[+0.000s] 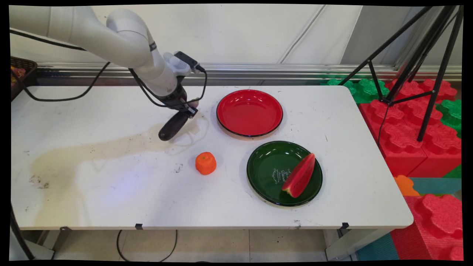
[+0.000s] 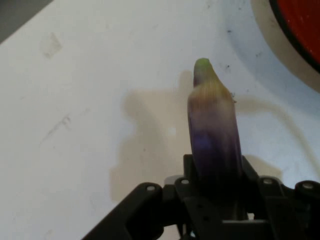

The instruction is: Place the picked object on the table

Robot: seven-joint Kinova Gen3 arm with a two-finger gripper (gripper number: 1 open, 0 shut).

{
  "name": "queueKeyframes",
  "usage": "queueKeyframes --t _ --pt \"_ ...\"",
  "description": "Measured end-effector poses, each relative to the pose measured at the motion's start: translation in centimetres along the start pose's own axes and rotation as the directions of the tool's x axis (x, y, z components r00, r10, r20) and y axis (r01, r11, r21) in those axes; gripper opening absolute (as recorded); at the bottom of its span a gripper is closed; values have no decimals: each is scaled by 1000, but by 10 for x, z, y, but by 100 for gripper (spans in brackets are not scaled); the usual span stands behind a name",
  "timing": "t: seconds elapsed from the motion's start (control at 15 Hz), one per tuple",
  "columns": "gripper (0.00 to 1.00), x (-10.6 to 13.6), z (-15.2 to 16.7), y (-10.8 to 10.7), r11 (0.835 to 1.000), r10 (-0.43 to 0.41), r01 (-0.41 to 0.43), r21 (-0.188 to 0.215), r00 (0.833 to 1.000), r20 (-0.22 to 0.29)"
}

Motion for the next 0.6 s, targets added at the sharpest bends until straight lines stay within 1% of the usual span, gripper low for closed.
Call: queueKeyframes --t 0.2,0.27,0.47,0.6 --pt "0 0 11 1 1000 3 -3 -13 1000 2" --pt "100 0 14 1 1000 5 -5 -16 1000 2" --pt "100 0 18 1 1000 17 -17 -21 1000 0" --pt "100 0 20 1 999 46 -46 -25 999 -5"
